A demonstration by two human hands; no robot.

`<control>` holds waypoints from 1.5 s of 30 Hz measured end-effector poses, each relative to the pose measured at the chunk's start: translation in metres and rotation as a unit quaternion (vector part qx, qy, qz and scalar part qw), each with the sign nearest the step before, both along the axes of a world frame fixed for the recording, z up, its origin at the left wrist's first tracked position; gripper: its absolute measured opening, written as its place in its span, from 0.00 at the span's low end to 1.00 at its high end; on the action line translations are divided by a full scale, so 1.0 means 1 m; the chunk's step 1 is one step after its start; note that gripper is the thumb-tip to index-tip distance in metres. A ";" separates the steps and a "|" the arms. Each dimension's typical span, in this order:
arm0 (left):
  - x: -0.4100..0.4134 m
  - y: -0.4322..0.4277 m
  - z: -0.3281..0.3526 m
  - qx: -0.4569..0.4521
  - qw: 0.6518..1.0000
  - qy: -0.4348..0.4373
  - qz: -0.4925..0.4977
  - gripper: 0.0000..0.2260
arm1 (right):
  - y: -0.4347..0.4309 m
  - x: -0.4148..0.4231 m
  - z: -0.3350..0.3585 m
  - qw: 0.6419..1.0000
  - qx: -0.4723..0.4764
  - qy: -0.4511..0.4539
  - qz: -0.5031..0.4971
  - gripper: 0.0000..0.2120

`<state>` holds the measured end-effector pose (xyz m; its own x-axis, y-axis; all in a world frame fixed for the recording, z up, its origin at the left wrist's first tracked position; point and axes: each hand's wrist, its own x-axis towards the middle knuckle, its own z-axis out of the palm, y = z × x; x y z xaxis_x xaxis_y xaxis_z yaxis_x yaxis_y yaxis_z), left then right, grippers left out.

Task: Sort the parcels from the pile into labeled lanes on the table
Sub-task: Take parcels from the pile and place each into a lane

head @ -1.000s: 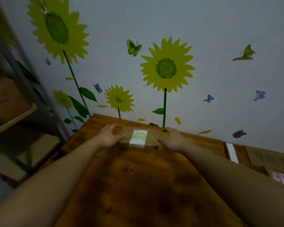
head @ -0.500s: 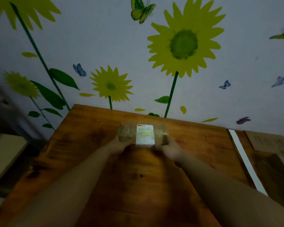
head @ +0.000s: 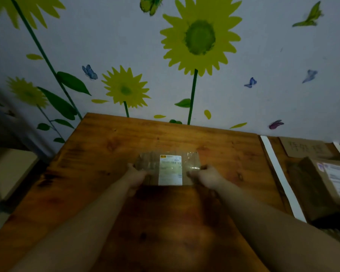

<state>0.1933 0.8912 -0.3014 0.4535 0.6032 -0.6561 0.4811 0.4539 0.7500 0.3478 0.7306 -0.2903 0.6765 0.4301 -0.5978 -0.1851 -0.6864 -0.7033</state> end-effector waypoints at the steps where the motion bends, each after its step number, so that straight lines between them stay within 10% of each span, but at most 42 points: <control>1: -0.001 -0.009 0.000 0.003 1.000 -0.010 0.011 0.37 | -0.008 -0.002 0.000 1.000 0.002 -0.003 -0.005 0.27; 22: -0.033 -0.159 0.217 0.426 0.871 -0.242 0.047 0.25 | -0.161 -0.024 0.215 0.907 0.333 -0.258 -0.031 0.26; 30: -0.072 -0.191 0.279 0.409 0.886 -0.219 0.006 0.17 | -0.193 -0.059 0.254 0.890 0.303 -0.335 -0.060 0.22; 36: -0.092 -0.197 0.285 0.458 0.884 -0.090 -0.021 0.22 | -0.210 -0.083 0.260 0.915 0.183 -0.355 -0.057 0.43; 42: -0.081 -0.224 0.270 0.342 0.915 -0.214 -0.023 0.16 | -0.256 -0.092 0.246 0.908 0.216 -0.354 -0.068 0.12; 45: -0.068 -0.248 0.260 0.301 0.907 -0.293 -0.020 0.17 | -0.290 -0.095 0.238 0.908 0.277 -0.293 -0.114 0.20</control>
<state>0.1252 0.6429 -0.0414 0.6474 0.7478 0.1472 -0.0723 -0.1320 0.9886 0.2529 0.4402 -0.0520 0.9178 0.3640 0.1585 0.2389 -0.1876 -0.9527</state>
